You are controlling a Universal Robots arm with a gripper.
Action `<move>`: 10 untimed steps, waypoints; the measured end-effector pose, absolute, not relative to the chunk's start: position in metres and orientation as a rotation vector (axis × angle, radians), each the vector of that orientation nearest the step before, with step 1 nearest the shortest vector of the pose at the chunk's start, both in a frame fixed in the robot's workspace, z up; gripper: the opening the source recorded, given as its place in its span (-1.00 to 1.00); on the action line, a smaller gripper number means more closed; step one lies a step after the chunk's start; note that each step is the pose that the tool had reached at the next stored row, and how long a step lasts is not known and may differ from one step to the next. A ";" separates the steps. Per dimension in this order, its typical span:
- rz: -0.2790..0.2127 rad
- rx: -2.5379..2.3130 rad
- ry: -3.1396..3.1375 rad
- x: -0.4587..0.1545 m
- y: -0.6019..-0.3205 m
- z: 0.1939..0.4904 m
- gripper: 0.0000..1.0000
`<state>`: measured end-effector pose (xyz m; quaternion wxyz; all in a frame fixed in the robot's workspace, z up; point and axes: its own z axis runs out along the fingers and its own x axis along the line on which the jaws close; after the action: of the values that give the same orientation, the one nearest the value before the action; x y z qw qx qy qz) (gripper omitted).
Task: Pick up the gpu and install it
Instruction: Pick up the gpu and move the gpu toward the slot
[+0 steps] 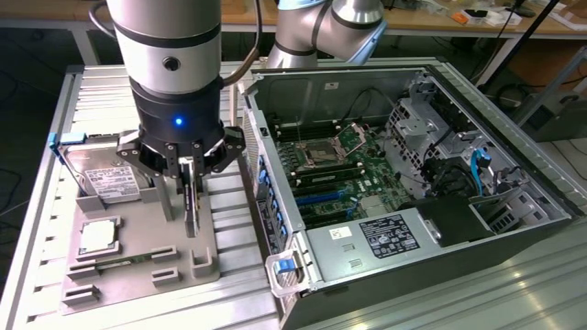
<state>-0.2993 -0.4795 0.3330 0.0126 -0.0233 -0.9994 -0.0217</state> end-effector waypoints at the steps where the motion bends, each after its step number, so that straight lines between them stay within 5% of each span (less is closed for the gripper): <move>1: -0.068 -0.073 -3.115 -0.299 -0.479 0.333 -0.46; 10: -0.068 -0.073 -3.115 -0.299 -0.479 0.342 -0.46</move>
<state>-0.2993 -0.4795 0.3425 0.0126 -0.0233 -0.9994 -0.0217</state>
